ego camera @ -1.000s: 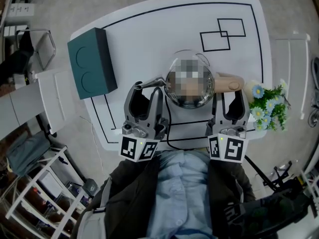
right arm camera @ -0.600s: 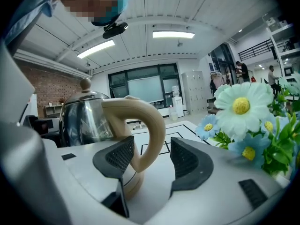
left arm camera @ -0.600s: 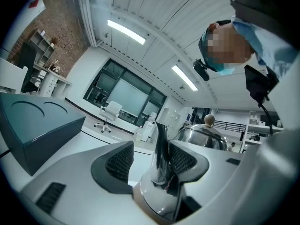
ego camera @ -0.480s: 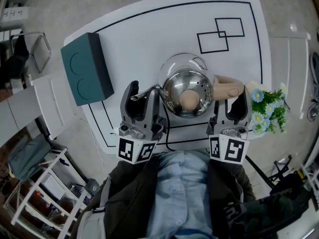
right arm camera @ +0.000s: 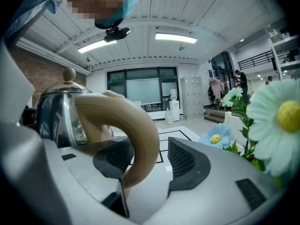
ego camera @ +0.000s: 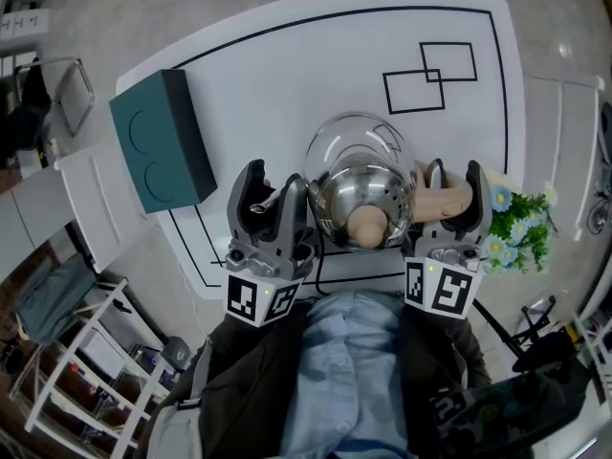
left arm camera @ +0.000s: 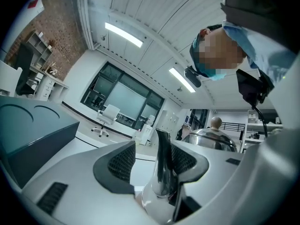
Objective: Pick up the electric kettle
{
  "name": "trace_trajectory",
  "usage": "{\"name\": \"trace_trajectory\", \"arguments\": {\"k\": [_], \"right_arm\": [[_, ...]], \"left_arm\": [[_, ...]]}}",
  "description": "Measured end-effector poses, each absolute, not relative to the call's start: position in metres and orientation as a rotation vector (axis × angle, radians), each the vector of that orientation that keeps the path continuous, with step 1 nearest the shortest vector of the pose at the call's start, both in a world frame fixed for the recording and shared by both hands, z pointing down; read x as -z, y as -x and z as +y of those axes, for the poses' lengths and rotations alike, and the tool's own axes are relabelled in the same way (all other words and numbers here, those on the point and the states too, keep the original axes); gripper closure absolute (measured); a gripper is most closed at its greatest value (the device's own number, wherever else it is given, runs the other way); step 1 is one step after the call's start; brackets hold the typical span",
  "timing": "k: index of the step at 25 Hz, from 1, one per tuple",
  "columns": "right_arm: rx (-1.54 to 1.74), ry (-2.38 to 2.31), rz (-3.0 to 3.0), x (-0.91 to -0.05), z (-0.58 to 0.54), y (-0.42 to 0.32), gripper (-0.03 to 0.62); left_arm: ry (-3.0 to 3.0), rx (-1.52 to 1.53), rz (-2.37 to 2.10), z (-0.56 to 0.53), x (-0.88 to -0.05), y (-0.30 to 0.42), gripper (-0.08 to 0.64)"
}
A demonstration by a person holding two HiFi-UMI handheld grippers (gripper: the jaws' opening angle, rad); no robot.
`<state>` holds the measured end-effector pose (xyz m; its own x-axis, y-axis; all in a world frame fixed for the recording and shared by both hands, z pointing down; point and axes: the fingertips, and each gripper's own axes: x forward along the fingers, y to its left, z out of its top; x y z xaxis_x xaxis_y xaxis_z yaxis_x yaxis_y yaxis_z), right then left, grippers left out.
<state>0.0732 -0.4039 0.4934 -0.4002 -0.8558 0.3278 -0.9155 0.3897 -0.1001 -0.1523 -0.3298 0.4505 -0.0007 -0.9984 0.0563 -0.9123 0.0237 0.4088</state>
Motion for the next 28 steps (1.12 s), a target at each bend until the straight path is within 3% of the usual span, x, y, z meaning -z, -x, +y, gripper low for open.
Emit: {"name": "trace_trajectory", "arguments": {"k": [3,5,6,8,28], "right_arm": [[-0.381,-1.546,-2.436,-0.497,-0.409,-0.071,0.369],[-0.383,-1.51,-2.464,-0.497,-0.407,-0.065,0.426],[-0.387,-1.505,-2.479,-0.496,-0.406,-0.062,0.486],[-0.406,-1.524,-2.499,-0.495,-0.406,-0.061,0.495],[-0.438,-1.534,-2.512,-0.492,-0.405,-0.06,0.503]], "left_arm": [[-1.968,0.363,-1.991,-0.333,-0.449,0.152,0.337],[-1.989,0.367,-1.986,-0.335,-0.447,0.149,0.357],[-2.006,0.37,-1.98,-0.336,-0.444,0.146,0.39],[-2.035,0.376,-1.971,-0.339,-0.44,0.141,0.492],[-2.024,0.355,-1.997,-0.337,-0.441,0.143,0.497]]}}
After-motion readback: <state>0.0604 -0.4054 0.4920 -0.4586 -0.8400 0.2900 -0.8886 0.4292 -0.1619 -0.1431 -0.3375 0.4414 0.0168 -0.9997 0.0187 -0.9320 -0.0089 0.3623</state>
